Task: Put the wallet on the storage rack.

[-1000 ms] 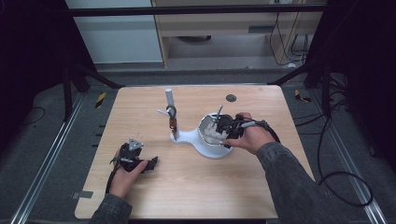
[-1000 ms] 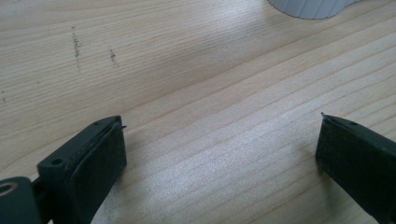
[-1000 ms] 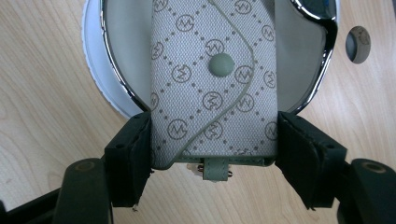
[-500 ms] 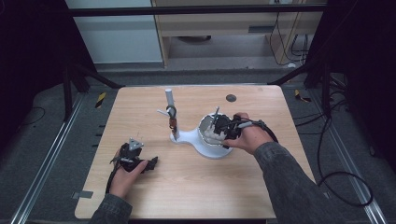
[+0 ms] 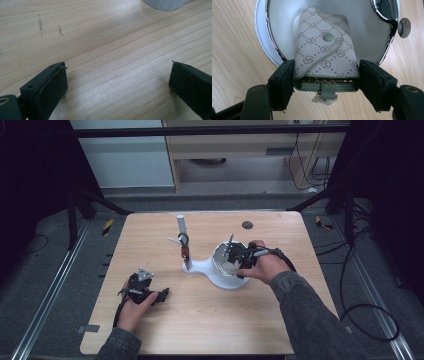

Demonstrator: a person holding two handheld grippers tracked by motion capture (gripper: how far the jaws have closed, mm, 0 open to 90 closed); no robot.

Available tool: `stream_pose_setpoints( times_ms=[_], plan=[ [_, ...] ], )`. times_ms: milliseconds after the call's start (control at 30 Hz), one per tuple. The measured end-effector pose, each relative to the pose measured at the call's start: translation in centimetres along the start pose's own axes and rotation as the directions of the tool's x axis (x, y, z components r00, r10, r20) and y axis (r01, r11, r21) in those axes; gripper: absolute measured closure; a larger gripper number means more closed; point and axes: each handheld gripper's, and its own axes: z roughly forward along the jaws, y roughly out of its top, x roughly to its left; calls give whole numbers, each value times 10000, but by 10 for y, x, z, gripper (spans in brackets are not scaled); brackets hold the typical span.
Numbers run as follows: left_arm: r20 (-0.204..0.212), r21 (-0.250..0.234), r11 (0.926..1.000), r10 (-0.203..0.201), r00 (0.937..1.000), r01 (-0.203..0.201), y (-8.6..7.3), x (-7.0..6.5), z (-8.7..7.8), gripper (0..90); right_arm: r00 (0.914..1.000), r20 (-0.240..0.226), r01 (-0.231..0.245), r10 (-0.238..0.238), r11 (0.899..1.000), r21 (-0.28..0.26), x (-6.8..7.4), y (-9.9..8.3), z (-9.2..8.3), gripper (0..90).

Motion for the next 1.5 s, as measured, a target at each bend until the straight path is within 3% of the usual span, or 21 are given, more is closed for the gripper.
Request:
stream_pose_setpoints(
  times_ms=[867, 1067, 1500],
  plan=[
    [-5, -19, 10000, -26, 10000, 26, 0, 0, 0, 10, 9998, -116, -185, 184, 9998, -85, 0, -1, 1, 258],
    [-5, -15, 10000, -20, 10000, 20, 0, 0, 0, 10, 9991, -88, -418, 416, 9988, -267, -1, -2, -1, 188],
    [-12, -45, 10000, -87, 10000, 87, 0, -1, 0, 10, 9975, -99, -701, 696, 9949, -730, 0, -11, -15, 151]
  ],
)
